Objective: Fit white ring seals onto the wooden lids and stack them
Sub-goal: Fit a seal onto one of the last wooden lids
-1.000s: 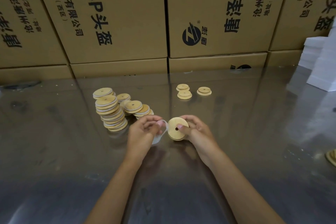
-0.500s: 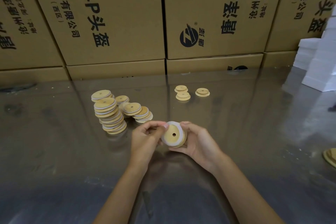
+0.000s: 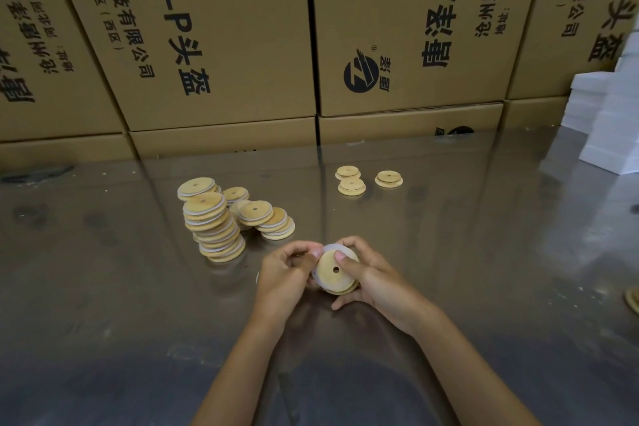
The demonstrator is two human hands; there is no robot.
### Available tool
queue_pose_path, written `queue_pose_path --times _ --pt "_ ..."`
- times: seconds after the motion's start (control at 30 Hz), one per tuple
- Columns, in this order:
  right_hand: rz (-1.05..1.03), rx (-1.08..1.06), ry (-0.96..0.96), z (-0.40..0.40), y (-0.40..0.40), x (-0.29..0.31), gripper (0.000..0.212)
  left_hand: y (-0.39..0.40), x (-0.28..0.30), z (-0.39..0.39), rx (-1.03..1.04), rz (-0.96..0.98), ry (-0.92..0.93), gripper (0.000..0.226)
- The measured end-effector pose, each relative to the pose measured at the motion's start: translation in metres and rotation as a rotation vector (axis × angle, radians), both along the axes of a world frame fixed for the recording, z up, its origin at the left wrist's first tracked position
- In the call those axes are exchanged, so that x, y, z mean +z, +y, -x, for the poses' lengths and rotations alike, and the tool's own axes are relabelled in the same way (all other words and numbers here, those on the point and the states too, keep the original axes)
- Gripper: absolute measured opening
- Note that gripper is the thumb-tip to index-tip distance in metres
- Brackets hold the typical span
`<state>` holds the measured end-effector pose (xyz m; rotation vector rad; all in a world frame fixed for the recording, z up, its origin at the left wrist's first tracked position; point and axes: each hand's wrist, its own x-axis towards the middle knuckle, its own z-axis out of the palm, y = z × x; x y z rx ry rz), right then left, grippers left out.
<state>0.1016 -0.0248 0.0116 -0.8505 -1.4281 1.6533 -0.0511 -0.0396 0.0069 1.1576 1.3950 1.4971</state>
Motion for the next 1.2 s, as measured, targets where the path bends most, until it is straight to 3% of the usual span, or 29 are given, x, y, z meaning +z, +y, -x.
queue_pose_path --times 0.4,0.67,0.9,1.2 --pt "0.102 -0.074 0.165 -0.003 0.003 -0.002 0.017 -0.001 -0.001 0.003 -0.104 -0.083 -0.003 0.019" --pt "0.193 -0.181 0.316 0.001 0.008 -0.006 0.014 0.002 -0.001 0.001 -0.138 -0.079 0.098 0.027" --pt "0.16 -0.255 0.309 0.006 0.008 -0.004 0.018 0.001 -0.004 -0.009 -0.091 -0.106 0.148 0.027" --pt "0.023 -0.286 0.178 0.014 0.009 -0.006 0.014 -0.002 0.0 -0.011 -0.098 -0.021 -0.11 0.011"
